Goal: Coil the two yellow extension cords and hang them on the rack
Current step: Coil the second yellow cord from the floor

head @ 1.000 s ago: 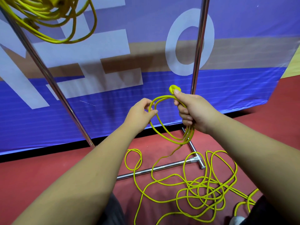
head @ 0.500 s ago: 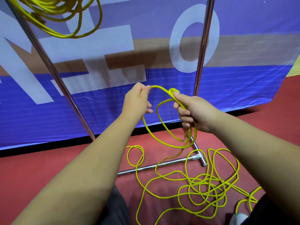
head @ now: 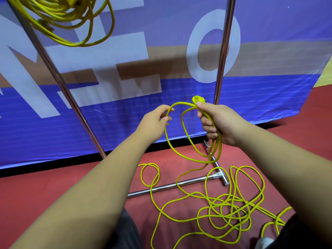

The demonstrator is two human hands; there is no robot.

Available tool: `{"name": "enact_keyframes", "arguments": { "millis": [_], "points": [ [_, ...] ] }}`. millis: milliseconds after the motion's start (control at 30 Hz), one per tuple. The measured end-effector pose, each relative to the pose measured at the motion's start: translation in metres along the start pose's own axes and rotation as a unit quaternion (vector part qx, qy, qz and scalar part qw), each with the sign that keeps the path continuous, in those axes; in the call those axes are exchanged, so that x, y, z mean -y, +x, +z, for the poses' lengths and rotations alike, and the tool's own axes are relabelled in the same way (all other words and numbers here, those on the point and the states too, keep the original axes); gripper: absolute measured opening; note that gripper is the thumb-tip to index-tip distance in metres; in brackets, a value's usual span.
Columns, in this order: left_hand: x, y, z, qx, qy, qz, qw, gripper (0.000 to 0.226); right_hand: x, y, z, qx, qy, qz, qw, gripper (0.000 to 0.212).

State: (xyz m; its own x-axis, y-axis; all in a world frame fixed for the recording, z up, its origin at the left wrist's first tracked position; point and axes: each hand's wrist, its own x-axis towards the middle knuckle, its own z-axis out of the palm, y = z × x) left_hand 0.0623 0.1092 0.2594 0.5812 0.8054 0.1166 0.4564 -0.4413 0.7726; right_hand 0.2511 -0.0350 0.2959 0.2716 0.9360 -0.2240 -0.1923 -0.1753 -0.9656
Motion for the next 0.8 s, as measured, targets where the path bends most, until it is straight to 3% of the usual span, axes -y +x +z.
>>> {"name": "enact_keyframes", "arguments": {
  "millis": [167,233,333,500,633,733,800],
  "points": [
    [0.004,-0.004,0.007,0.085,0.033,-0.014,0.996,0.051,-0.004,-0.001,0.005,-0.011,-0.039,-0.013,0.999,0.036],
    [0.005,-0.006,0.012,0.111,0.000,-0.024,0.993,0.058,-0.005,-0.002,0.006,-0.014,-0.046,-0.006,0.999,0.028],
    [0.002,-0.005,0.014,0.099,-0.037,-0.006,0.994,0.066,-0.004,-0.003,0.006,-0.014,-0.038,0.001,0.999,0.019],
    [-0.006,-0.003,0.013,0.084,-0.056,0.024,0.995,0.073,-0.004,-0.004,0.004,-0.019,-0.053,-0.017,0.998,0.027],
    [0.003,0.002,0.027,0.077,-0.139,-0.046,0.986,0.073,-0.006,-0.004,0.004,-0.024,-0.042,-0.051,0.998,0.031],
    [0.014,0.008,0.037,0.099,-0.057,-0.155,0.981,0.069,-0.004,-0.003,0.004,-0.057,0.002,-0.054,0.997,0.029],
    [0.022,0.004,0.044,0.192,0.091,-0.166,0.963,0.059,-0.001,-0.003,0.004,-0.067,0.050,-0.045,0.995,0.029]
  ]
}}
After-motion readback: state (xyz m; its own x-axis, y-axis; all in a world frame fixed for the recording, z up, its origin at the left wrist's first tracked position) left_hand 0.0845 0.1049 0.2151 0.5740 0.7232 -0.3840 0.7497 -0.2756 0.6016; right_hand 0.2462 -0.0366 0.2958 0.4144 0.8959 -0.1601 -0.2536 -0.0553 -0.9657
